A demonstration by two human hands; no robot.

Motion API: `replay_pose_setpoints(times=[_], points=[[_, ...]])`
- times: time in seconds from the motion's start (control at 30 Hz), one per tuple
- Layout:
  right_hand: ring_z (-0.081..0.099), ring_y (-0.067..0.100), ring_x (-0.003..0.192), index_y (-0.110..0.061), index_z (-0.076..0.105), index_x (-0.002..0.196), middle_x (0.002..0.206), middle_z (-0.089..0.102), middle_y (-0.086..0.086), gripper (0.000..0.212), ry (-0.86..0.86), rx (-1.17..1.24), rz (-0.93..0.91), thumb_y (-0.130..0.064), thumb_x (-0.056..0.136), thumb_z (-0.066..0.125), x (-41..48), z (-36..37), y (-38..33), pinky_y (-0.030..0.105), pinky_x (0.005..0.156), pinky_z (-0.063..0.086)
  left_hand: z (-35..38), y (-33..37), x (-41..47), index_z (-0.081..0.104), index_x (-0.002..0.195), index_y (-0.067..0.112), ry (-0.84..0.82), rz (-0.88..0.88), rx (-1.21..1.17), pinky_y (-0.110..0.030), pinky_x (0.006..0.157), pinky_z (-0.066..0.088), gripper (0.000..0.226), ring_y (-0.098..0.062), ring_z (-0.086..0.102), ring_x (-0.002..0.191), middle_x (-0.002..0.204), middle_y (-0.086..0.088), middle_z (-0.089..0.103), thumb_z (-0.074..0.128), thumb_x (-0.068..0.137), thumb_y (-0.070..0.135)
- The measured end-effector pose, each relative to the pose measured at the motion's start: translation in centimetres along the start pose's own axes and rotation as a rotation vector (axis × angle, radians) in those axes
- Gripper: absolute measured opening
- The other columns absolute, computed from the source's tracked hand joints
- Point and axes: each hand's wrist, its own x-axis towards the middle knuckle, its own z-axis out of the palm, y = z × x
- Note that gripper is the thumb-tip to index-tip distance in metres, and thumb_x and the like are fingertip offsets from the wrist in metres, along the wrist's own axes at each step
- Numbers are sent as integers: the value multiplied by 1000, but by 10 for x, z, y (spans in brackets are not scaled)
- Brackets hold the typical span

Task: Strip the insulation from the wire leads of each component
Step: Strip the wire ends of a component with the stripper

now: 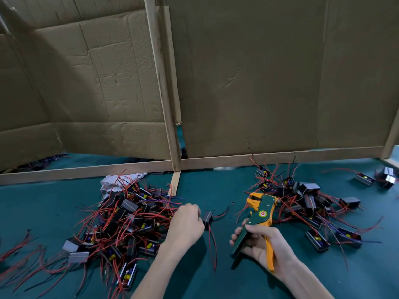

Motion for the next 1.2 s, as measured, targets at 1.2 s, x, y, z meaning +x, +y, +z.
replay_pose_setpoints(times=[1.2], points=[[62, 42, 73, 2, 58, 92, 82, 59, 28, 35, -188, -184, 74, -3, 61, 74, -16, 12, 0, 50, 69, 54, -10, 23, 8, 67, 87, 16, -69, 53, -1174, -9, 53, 37, 7, 2, 46, 50, 71, 0, 73, 61, 92, 14]])
